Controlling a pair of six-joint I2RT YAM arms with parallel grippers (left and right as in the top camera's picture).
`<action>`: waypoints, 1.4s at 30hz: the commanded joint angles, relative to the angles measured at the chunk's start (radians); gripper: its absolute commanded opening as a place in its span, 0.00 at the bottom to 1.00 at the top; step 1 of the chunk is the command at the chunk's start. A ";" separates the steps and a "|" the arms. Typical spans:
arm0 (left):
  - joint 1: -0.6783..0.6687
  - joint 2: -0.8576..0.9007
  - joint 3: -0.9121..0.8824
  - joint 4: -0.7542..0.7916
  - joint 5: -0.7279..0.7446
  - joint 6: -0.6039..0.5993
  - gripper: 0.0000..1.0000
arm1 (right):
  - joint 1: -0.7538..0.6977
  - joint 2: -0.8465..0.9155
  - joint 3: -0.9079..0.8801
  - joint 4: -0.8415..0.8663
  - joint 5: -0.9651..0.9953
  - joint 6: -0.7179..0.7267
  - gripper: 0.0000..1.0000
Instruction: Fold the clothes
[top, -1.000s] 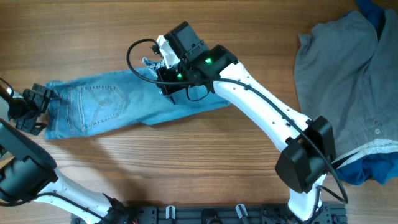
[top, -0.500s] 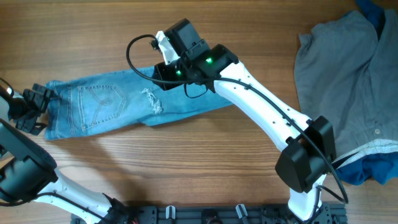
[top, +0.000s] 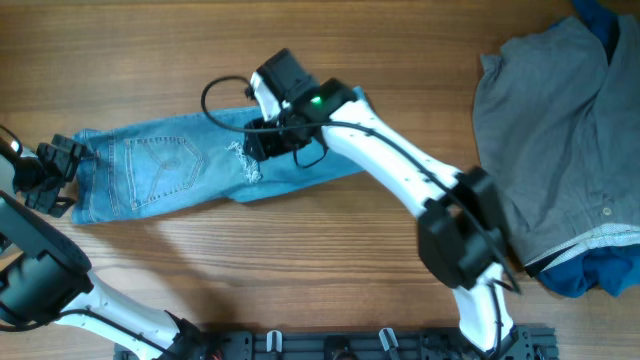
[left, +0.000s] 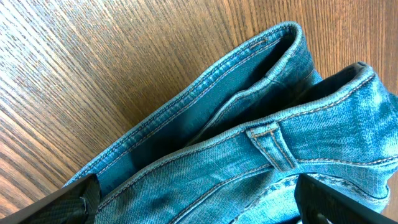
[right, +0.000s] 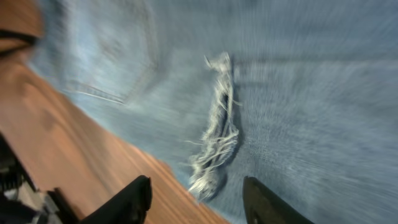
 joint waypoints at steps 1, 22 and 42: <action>-0.006 -0.024 -0.008 0.002 -0.006 -0.009 1.00 | 0.059 0.075 -0.010 0.026 0.007 -0.040 0.59; -0.006 -0.024 -0.008 0.002 -0.006 -0.009 1.00 | 0.101 0.181 -0.009 0.060 0.333 0.014 0.38; -0.006 -0.024 -0.008 0.002 -0.006 -0.009 1.00 | 0.100 0.181 -0.003 0.127 0.315 0.014 0.36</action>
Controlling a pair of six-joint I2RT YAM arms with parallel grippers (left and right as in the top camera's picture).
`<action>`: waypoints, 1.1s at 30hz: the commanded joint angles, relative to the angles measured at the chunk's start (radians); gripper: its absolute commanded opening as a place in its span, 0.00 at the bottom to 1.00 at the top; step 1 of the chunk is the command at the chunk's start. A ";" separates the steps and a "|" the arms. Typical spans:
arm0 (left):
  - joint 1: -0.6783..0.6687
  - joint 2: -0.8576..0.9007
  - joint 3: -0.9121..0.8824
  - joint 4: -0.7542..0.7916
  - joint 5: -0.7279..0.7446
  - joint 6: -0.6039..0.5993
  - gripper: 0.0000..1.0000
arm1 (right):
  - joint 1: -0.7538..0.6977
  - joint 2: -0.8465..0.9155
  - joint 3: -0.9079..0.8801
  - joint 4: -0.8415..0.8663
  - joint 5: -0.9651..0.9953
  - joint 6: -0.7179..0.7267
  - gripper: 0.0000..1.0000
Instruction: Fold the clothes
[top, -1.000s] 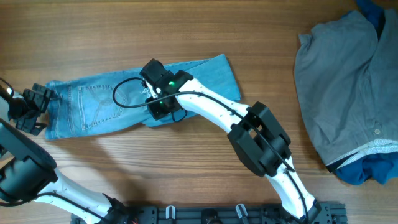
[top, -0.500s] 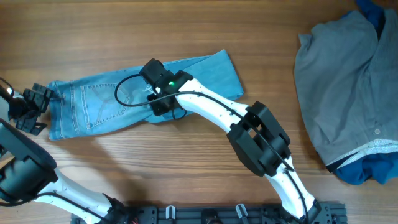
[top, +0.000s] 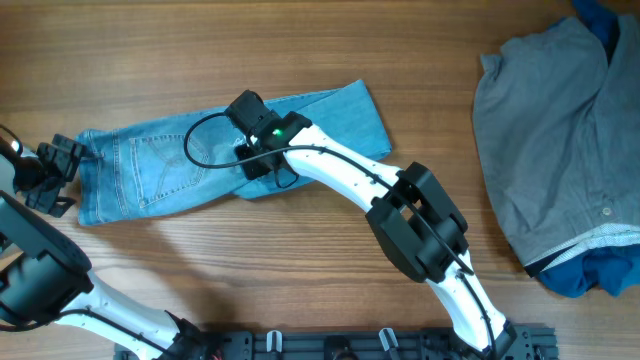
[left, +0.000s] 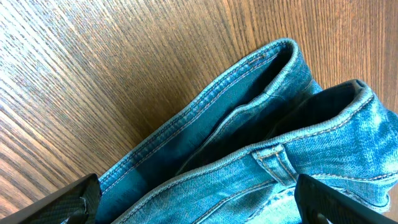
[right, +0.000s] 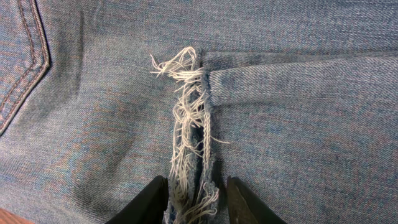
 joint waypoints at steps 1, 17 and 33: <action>-0.005 -0.024 -0.008 0.002 -0.006 -0.009 1.00 | -0.002 0.034 0.005 0.001 -0.001 0.002 0.36; -0.005 -0.024 -0.008 0.003 -0.006 -0.009 1.00 | -0.028 0.028 0.043 0.003 0.004 0.003 0.04; -0.005 -0.023 -0.008 0.003 -0.006 -0.009 1.00 | -0.037 -0.023 0.093 0.117 -0.156 0.004 0.14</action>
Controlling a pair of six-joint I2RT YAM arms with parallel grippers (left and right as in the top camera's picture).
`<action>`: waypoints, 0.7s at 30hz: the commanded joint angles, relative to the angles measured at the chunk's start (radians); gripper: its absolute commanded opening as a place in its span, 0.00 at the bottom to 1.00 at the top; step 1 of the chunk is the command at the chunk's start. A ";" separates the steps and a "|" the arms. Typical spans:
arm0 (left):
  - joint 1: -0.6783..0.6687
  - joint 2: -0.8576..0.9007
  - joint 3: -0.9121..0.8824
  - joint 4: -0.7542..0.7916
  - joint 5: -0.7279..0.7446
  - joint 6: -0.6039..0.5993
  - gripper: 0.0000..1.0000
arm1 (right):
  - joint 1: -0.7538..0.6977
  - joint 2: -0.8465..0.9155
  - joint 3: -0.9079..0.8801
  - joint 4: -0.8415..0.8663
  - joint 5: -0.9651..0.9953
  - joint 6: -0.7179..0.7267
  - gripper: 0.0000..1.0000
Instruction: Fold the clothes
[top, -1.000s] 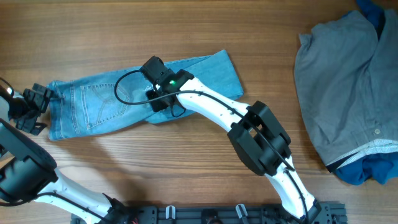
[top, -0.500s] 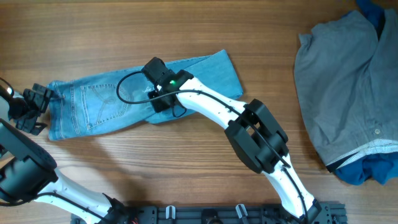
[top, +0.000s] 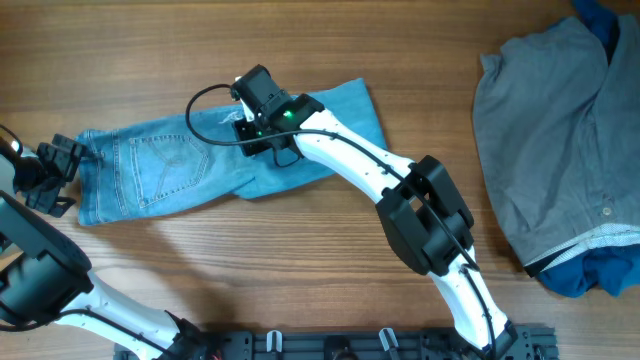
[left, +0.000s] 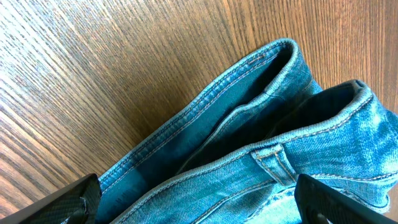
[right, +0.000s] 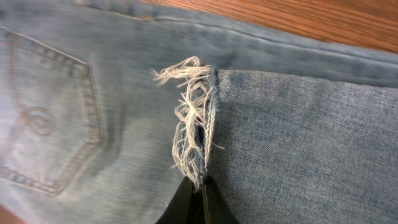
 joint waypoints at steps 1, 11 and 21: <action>-0.005 -0.023 -0.008 0.003 -0.006 -0.009 1.00 | 0.019 -0.025 0.027 0.021 -0.065 0.000 0.34; -0.005 -0.023 -0.008 0.029 -0.005 -0.005 1.00 | -0.069 -0.069 0.027 -0.159 0.051 -0.003 0.99; -0.019 -0.013 -0.050 0.106 -0.002 0.137 0.95 | -0.293 -0.230 0.027 -0.486 0.206 0.007 0.99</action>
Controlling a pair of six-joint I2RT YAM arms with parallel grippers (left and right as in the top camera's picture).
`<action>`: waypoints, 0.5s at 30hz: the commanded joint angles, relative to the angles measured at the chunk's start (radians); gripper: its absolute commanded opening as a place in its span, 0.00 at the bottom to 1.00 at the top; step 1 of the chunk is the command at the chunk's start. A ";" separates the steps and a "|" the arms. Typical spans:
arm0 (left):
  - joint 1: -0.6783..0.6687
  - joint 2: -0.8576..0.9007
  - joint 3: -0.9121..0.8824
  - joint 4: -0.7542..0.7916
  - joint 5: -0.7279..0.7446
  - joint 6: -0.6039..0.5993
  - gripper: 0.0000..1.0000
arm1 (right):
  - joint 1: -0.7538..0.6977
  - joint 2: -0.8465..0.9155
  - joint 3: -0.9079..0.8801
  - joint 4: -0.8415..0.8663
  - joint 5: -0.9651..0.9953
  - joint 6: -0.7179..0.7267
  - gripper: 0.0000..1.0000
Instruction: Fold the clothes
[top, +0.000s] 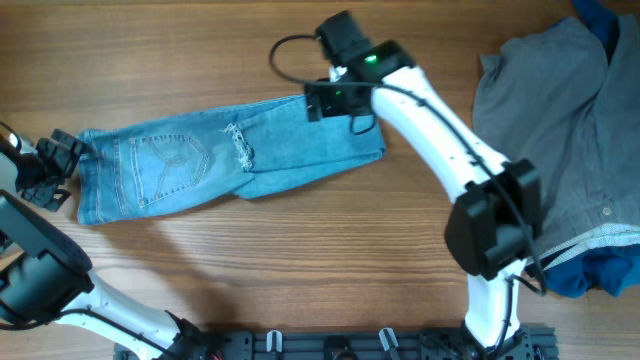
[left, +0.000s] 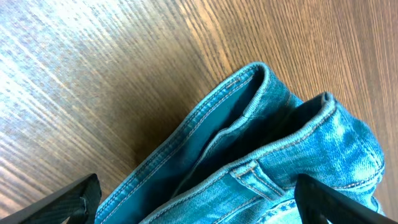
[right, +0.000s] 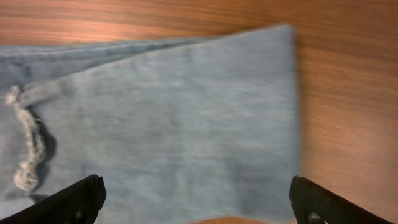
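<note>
Blue jeans (top: 200, 160) lie folded in a long strip across the left half of the table, with the frayed leg hem (top: 240, 146) resting on top beside the back pocket. My left gripper (top: 48, 172) is open at the waistband (left: 249, 168), which lies between its spread fingers (left: 68, 200). My right gripper (top: 322, 100) is open above the far right part of the strip, holding nothing. Its view shows the folded end (right: 186, 112) flat below, with the frayed hem (right: 25, 143) at the left.
A crumpled grey shirt (top: 560, 140) lies at the right edge on top of a dark blue garment (top: 590, 272). Bare wooden table (top: 300, 260) stretches in front of the jeans. The right arm reaches over the table between the jeans and the shirt.
My right gripper was shut on the frayed hem near the pocket. It is now open, farther right and back over the strip's right part, and the hem lies on the jeans. The left wrist view shows more bare table.
My right gripper was open over the frayed hem, then close around it, then shut on it with the hem lifted toward the far edge. Now the hem is let go and lies on the jeans. My left gripper stayed open at the waistband throughout.
</note>
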 joint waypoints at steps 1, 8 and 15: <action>-0.018 -0.010 -0.063 0.030 0.002 0.108 0.89 | -0.044 -0.010 0.014 -0.053 0.029 0.031 1.00; -0.075 0.015 -0.235 0.169 -0.016 0.161 0.57 | -0.069 -0.010 0.014 -0.061 0.029 0.030 1.00; -0.080 0.015 -0.266 0.189 -0.026 0.160 0.04 | -0.069 -0.010 0.014 -0.061 0.029 0.028 1.00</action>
